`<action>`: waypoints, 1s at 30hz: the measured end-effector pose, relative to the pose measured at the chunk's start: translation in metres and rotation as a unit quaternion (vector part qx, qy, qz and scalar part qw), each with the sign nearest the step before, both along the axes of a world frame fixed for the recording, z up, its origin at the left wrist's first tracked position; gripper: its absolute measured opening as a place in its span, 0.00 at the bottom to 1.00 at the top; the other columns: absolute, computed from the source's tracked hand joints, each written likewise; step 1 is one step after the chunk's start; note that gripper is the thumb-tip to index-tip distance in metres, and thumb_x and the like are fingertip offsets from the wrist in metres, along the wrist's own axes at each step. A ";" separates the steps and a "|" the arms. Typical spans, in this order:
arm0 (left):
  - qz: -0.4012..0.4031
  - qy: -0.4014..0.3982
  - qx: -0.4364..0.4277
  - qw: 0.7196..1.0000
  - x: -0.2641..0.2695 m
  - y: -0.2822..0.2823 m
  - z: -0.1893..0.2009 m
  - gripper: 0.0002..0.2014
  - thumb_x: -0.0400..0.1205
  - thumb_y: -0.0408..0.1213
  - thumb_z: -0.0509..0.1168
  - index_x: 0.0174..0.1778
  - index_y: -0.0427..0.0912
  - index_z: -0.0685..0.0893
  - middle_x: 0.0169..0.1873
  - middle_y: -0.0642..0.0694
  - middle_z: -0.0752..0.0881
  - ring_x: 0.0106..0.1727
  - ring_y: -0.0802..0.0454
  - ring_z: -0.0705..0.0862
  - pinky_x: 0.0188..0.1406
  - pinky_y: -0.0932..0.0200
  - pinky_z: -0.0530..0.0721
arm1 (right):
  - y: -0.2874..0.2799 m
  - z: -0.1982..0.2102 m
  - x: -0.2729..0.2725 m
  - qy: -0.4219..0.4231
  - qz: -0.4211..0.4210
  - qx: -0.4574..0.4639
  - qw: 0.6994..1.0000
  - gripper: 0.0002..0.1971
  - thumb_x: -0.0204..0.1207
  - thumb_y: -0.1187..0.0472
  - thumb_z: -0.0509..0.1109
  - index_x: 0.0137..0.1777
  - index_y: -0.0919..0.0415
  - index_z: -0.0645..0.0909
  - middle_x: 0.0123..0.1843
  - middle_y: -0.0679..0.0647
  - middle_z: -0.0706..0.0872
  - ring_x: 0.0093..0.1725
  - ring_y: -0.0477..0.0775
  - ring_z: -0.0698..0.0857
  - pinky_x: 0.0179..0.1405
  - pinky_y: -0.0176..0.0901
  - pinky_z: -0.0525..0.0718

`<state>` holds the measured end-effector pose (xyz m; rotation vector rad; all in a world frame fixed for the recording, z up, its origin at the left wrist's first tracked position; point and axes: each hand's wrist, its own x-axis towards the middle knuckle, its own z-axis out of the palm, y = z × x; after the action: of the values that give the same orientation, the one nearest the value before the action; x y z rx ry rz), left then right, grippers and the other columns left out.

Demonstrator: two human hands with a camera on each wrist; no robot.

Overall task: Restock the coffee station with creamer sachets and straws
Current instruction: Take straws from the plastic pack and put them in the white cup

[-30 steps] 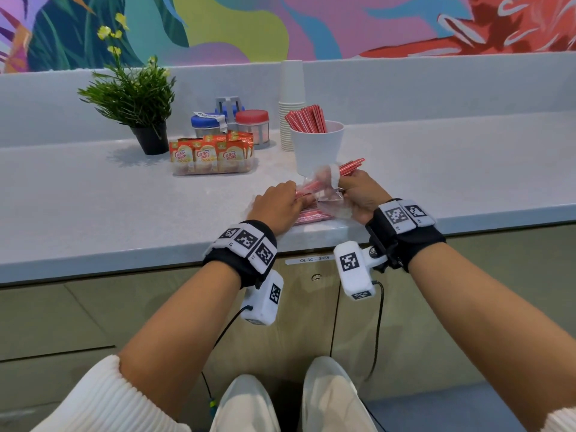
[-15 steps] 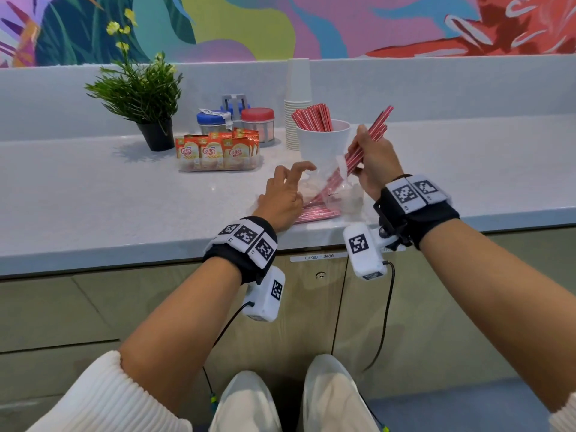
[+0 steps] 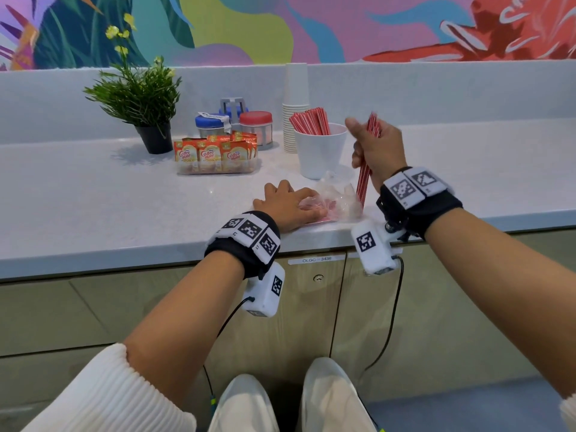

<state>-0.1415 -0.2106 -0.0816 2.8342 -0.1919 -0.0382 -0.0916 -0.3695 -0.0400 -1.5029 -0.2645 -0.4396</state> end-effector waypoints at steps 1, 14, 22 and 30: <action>0.001 0.003 0.003 1.000 0.000 0.000 0.001 0.27 0.78 0.64 0.58 0.73 0.63 0.67 0.70 0.42 0.67 0.75 0.39 0.60 0.72 0.35 0.62 | 0.001 -0.007 -0.001 0.013 0.002 -0.006 1.000 0.18 0.75 0.55 0.71 0.28 0.55 0.68 0.12 0.44 0.70 0.13 0.43 0.70 0.18 0.37 0.72; -0.062 0.033 0.033 0.997 0.007 0.000 0.051 0.25 0.82 0.56 0.58 0.75 0.56 0.69 0.73 0.38 0.70 0.75 0.39 0.66 0.74 0.46 0.63 | 0.005 0.022 0.002 0.026 0.035 0.062 0.997 0.24 0.78 0.46 0.65 0.26 0.54 0.59 0.12 0.43 0.63 0.13 0.44 0.61 0.16 0.33 0.63; -0.073 -0.052 -0.012 0.996 0.038 0.003 0.125 0.22 0.86 0.46 0.54 0.71 0.35 0.75 0.68 0.40 0.77 0.66 0.46 0.75 0.63 0.57 0.72 | 0.019 0.082 0.040 -0.040 -0.013 0.042 0.998 0.28 0.81 0.44 0.59 0.21 0.58 0.66 0.12 0.48 0.70 0.15 0.49 0.72 0.22 0.38 0.75; 0.010 -0.109 -0.088 0.990 0.110 0.012 0.125 0.16 0.84 0.43 0.61 0.59 0.35 0.83 0.59 0.41 0.81 0.62 0.45 0.79 0.52 0.60 0.72 | 0.040 0.099 0.105 -0.045 -0.102 -0.094 0.989 0.31 0.83 0.43 0.52 0.21 0.61 0.68 0.17 0.50 0.73 0.12 0.38 0.72 0.27 0.37 0.72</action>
<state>-0.0310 -0.1990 0.0431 2.6584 -0.2030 0.2794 0.0134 -0.3293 0.0590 -1.7044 -0.2283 -0.6624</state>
